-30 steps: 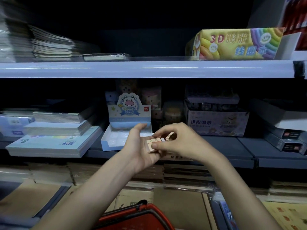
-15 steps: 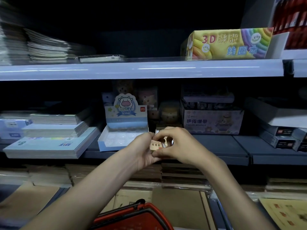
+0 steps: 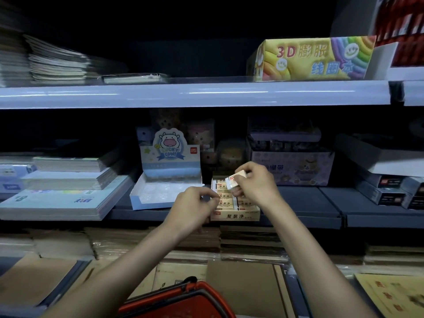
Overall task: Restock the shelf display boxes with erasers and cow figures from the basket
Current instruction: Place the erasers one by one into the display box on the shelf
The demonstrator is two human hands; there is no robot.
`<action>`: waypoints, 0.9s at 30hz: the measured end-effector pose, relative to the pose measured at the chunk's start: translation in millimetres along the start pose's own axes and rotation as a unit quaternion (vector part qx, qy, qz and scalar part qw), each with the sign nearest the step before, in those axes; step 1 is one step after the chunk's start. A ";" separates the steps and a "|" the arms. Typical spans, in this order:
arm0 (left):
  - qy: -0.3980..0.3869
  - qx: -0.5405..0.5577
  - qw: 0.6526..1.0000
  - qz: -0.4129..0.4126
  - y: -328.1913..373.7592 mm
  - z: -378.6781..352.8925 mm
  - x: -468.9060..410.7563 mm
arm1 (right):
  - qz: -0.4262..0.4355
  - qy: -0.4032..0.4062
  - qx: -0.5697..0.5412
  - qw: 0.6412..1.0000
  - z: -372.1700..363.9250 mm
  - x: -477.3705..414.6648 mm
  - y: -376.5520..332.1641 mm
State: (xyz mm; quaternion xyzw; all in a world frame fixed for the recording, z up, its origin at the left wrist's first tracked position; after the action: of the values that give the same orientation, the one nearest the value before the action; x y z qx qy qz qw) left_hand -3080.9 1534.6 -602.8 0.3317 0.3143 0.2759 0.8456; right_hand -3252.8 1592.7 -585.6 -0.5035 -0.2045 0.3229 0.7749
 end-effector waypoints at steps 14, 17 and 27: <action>-0.038 -0.145 0.986 -0.073 -15.0 -8.1 9.3 | -0.017 -0.001 0.206 0.978 -26.2 -17.2 17.4; -0.041 -0.152 0.985 -0.075 -16.8 -8.7 7.9 | 0.025 0.036 0.246 0.968 -29.5 -13.7 16.3; 0.091 0.220 0.967 0.094 -0.2 13.5 13.0 | 0.074 0.079 0.214 0.971 -13.7 -0.2 7.8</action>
State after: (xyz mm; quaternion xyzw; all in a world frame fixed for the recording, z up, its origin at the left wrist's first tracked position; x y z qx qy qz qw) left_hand -3062.8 1538.0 -599.6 0.5112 0.4105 0.3070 0.6898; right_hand -3246.4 1585.9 -598.3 -0.3636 -0.0308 0.3750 0.8522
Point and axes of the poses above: each hand's wrist, its own x-axis away from the middle knuckle, its own z-axis out of the back of the hand, y = z × x, the point moved 2 cm from there along -x, towards the middle knuckle, and after that the axes turned 14 degrees about -z, right-handed, at the moved point
